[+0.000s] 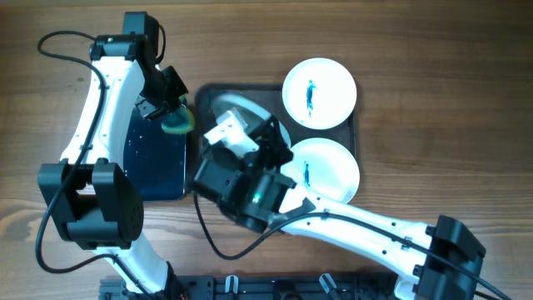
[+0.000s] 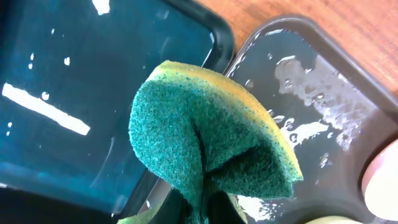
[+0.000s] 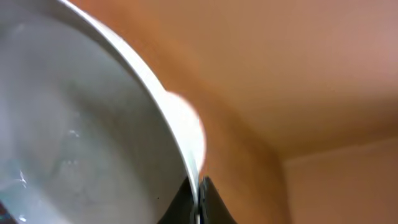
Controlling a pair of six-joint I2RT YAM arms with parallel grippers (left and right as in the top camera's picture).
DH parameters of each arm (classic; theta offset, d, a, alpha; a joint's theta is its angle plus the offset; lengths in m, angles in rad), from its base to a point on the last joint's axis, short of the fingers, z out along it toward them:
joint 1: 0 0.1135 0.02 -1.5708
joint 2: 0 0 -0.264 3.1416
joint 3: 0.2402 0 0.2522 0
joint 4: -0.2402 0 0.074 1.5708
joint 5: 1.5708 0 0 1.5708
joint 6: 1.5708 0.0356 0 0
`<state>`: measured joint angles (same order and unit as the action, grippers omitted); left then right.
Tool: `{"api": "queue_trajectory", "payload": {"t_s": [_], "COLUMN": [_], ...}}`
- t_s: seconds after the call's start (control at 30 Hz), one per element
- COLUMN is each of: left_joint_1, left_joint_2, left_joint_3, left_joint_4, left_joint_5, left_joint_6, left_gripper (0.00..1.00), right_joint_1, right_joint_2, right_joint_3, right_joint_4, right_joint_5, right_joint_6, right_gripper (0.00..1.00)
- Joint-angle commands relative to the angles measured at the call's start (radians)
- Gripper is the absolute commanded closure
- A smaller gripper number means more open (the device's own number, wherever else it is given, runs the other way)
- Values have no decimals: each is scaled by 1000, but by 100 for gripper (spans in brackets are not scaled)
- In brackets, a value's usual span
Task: Clean dirty plates on tray and stack at the side
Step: 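Lift the cleaned plate with the right gripper and carry it right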
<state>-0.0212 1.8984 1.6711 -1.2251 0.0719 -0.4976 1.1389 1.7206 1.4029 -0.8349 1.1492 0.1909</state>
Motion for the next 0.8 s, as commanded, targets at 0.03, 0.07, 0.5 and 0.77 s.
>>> {"api": "queue_trajectory", "payload": {"t_s": [0.03, 0.07, 0.5, 0.77], "left_joint_1": [-19, -27, -119, -121], "left_joint_2": [-6, -6, -6, -6], "left_joint_3": [11, 11, 11, 11], "left_joint_4": [-21, -21, -20, 1], "left_joint_5": [-10, -10, -10, -10], "left_joint_6": [15, 14, 12, 11], "left_gripper": [96, 96, 96, 96], "right_joint_1": [-98, -134, -829, -1225], "right_joint_2": [-63, -85, -424, -385], "right_joint_3": [4, 4, 4, -33], "right_joint_4": [-61, -61, -224, -250], "right_joint_5": [-486, -621, -1198, -1196], "right_joint_6": [235, 233, 226, 176], "right_gripper": [96, 96, 96, 96]}}
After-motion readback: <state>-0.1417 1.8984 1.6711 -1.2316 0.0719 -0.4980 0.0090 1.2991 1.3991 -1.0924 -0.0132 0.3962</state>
